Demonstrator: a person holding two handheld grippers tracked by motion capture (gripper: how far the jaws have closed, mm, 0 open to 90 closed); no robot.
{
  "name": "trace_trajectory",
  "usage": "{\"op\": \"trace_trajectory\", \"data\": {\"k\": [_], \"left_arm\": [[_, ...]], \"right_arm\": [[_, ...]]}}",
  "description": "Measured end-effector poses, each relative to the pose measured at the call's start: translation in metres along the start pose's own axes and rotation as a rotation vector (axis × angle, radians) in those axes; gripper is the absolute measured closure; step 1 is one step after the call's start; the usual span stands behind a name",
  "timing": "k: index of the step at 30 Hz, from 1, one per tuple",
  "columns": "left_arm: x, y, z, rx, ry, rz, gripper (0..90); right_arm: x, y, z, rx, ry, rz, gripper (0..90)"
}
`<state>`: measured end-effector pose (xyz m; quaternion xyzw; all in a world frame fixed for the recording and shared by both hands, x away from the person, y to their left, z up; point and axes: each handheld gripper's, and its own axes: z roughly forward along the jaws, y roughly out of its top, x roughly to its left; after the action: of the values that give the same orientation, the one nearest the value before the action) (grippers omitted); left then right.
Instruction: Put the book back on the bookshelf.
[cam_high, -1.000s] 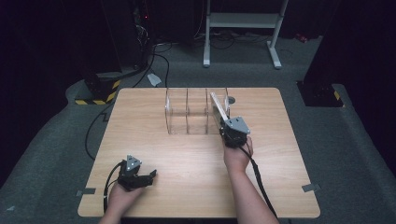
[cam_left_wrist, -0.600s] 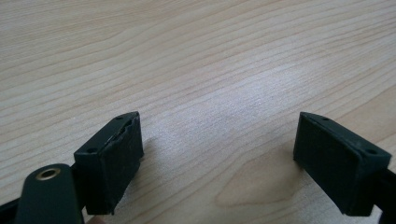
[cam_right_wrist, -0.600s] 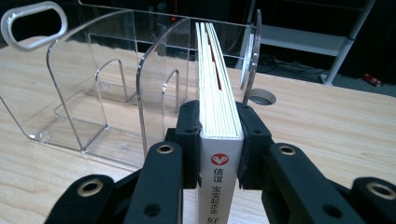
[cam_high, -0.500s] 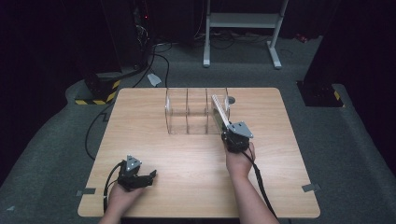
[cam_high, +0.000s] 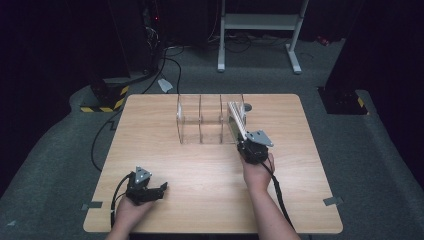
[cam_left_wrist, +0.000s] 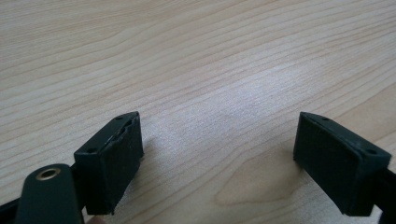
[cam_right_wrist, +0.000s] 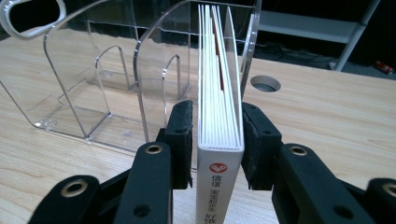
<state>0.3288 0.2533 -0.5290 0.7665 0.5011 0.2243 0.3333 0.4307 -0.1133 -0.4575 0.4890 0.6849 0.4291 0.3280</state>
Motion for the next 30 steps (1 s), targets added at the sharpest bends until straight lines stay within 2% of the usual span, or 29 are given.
{"op": "trace_trajectory", "data": {"k": [4, 8, 12, 20, 30], "left_arm": [[0.0, 0.0, 0.0, 0.0, 0.0, 0.0, 15.8], [0.0, 0.0, 0.0, 0.0, 0.0, 0.0, 15.8], [0.0, 0.0, 0.0, 0.0, 0.0, 0.0, 15.8], [0.0, 0.0, 0.0, 0.0, -0.001, -0.004, 15.7], [0.0, 0.0, 0.0, 0.0, -0.002, -0.004, 15.8]], "right_arm": [[-0.001, 0.0, 0.001, 0.01, -0.005, 0.006, 68.3], [0.0, 0.0, 0.001, 0.008, -0.009, 0.014, 74.4], [0.005, 0.0, 0.002, -0.01, -0.024, -0.009, 75.0], [0.013, 0.007, 0.005, -0.044, -0.063, -0.013, 75.4], [0.01, 0.008, 0.013, -0.063, -0.1, 0.03, 75.4]]}}
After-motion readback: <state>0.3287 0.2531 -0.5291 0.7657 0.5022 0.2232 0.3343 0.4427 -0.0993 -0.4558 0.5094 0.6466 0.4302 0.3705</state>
